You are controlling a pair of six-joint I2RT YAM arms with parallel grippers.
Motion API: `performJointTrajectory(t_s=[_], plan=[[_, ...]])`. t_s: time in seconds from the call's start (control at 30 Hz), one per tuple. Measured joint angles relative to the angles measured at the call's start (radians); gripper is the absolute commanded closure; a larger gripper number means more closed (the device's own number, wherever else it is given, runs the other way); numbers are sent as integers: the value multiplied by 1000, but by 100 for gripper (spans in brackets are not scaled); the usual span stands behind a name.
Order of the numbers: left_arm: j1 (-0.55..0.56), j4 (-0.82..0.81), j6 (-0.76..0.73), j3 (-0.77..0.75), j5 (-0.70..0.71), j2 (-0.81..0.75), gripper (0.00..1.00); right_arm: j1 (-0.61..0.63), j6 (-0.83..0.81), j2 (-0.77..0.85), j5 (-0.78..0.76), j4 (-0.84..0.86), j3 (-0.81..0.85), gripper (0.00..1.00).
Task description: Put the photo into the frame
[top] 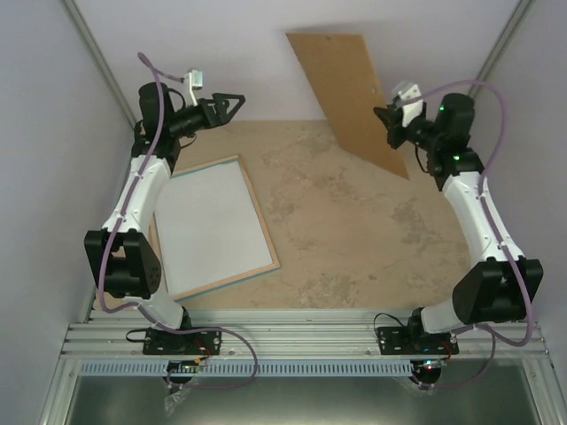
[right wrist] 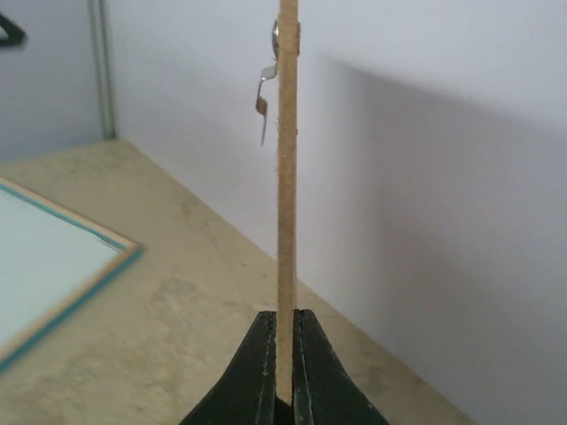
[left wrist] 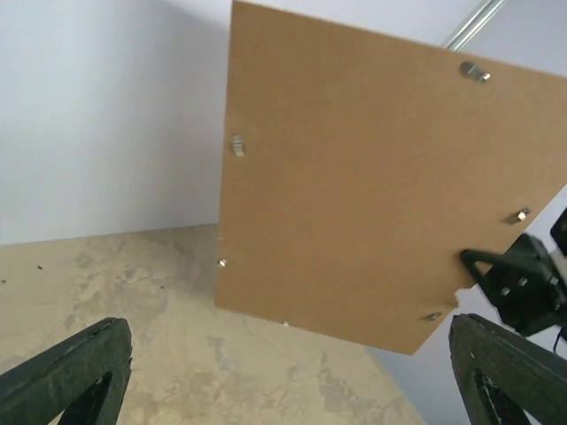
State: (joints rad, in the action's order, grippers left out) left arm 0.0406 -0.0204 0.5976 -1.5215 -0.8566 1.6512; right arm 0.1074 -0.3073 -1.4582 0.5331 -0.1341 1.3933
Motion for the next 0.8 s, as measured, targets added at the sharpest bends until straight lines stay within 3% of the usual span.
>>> performJointTrajectory(t_s=[0.23,0.4,0.8], plan=[[-2,134,-227,21,24,-9,1,-152,445,-91,454,172,-10,99],[-18,258,-369,85,124,-32,1,-177,655,-111,595,299,-65,99],[-521,654,-695,294,254,-79,3,-178,788,-170,657,282,-73,99]])
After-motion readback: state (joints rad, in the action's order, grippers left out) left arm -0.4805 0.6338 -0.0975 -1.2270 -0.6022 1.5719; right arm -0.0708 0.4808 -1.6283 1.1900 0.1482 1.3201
